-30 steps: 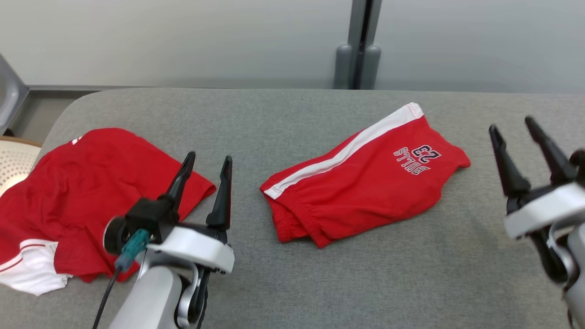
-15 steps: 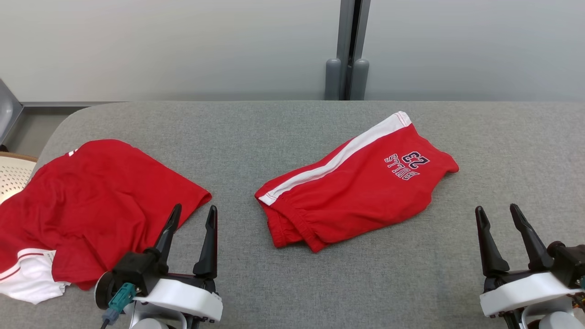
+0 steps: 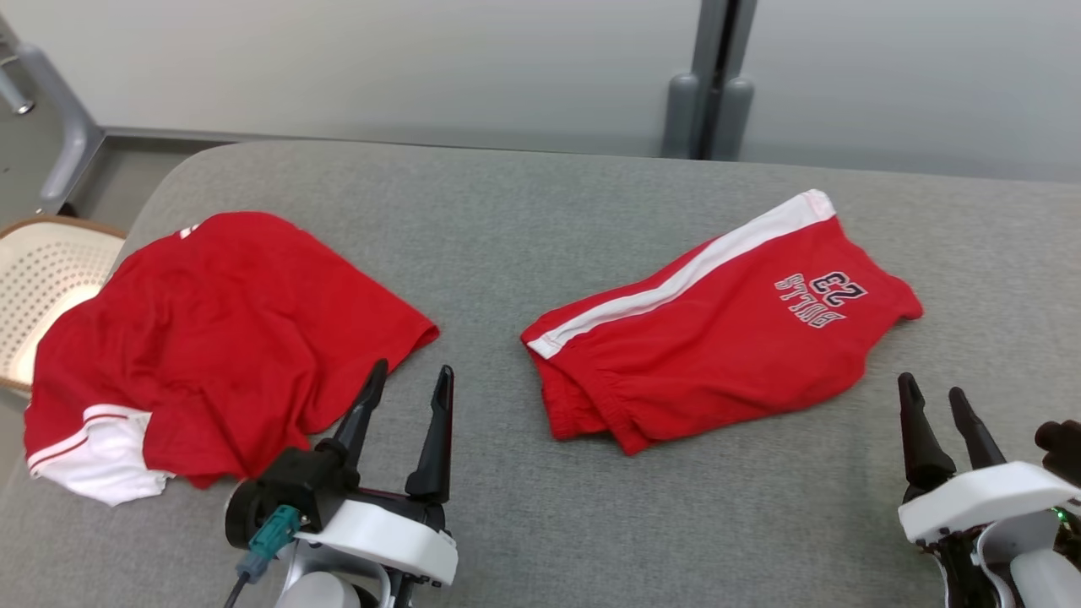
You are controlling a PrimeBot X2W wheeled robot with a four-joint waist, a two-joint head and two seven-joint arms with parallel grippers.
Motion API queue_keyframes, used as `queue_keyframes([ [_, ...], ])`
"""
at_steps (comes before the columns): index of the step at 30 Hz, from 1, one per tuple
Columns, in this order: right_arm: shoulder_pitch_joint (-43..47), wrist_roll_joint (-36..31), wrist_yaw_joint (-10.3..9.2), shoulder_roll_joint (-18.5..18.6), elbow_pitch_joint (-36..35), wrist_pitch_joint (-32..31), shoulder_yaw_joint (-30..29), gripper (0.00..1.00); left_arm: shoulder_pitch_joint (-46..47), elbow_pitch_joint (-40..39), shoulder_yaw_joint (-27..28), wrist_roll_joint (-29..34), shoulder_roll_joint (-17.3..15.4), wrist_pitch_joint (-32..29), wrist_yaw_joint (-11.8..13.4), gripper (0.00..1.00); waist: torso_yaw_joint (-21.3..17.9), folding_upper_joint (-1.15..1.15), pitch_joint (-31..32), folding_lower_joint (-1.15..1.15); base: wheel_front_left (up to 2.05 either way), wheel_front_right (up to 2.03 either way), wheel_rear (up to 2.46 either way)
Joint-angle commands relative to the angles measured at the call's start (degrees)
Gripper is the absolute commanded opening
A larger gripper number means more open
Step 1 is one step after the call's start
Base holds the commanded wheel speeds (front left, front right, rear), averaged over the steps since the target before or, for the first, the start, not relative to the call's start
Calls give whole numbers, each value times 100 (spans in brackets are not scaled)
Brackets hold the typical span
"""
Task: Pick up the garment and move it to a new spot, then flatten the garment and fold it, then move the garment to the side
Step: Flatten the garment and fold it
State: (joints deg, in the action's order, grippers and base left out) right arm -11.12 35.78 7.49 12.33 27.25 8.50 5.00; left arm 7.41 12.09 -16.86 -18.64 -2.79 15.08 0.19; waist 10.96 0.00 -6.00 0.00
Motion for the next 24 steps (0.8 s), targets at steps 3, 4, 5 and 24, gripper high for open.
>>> queue_keyframes([
  [3,-326,730,0,-3,188,-549,-260,100,105,82,-189,-176,-20,12,59,100,298,0,-226,0,0,0,0],
  [4,-326,730,0,-3,188,-549,-260,100,105,82,-189,-176,-20,12,59,100,298,0,-226,0,0,0,0],
  [5,-397,904,0,-9,288,-667,-373,100,128,99,-244,-187,-20,12,70,100,365,0,-253,0,0,0,0],
  [24,-1964,647,1,171,2549,-1822,-1546,100,375,-92,-653,-560,-20,12,245,100,1154,0,-773,0,0,0,0],
])
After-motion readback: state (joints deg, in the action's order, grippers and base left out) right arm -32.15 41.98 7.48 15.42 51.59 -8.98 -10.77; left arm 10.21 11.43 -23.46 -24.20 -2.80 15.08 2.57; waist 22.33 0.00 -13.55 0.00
